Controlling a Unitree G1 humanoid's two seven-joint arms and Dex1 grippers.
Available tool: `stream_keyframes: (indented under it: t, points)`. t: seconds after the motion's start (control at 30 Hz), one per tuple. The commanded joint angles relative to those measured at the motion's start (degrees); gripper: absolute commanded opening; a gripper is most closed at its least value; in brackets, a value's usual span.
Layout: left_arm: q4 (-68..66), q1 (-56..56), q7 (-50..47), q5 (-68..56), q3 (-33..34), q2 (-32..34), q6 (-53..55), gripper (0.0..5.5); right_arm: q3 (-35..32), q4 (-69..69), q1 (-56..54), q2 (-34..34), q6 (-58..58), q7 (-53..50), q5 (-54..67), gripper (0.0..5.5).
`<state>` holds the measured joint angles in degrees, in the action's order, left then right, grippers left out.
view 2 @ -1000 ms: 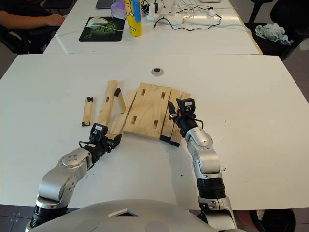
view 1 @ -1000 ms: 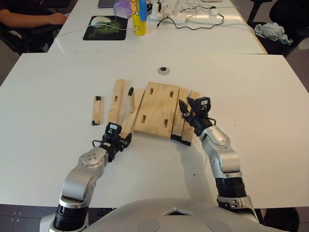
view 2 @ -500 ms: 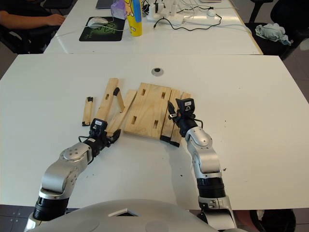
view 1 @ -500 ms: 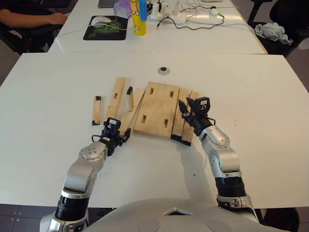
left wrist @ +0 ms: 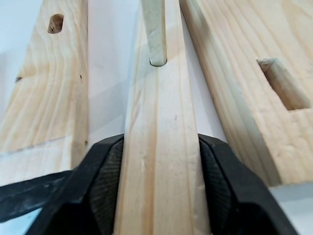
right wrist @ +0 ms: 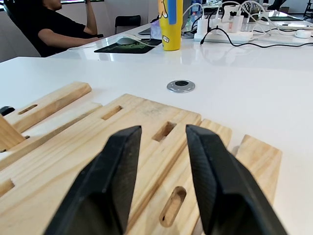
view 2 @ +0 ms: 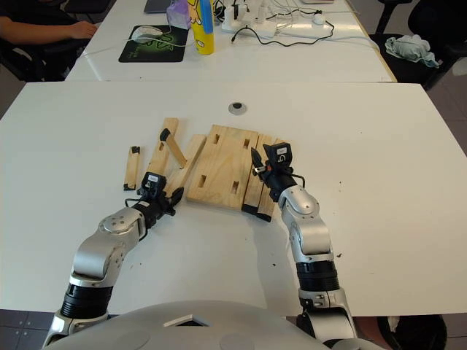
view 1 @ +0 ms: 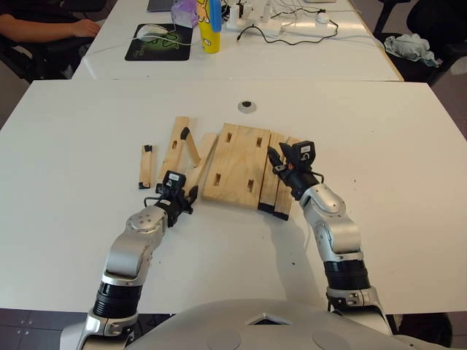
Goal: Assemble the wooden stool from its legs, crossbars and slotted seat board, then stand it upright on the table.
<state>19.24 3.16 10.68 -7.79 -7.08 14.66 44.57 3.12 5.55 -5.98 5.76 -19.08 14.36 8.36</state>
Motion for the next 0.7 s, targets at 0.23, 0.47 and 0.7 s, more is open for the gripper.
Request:
stream_keyframes:
  t: [0.23, 0.47, 0.7]
  points:
    - [-2.22, -2.81, 0.51, -1.66, 4.37, -2.29, -7.55, 2.08, -1.58, -2.76, -3.1, -0.78, -1.73, -0.04, 2.04, 1.68]
    - [-2.96, -14.57, 8.7, -12.76, 12.28, -0.93, -6.26, 2.08, -8.28, -2.75, -8.01, 1.53, -6.8, 10.22, 15.5, 1.96]
    - [-6.74, -24.35, 24.98, -30.1, 16.8, 5.05, 2.03, 2.08, -18.08, -1.46, -14.53, 10.01, -25.23, 25.69, 42.28, 2.95]
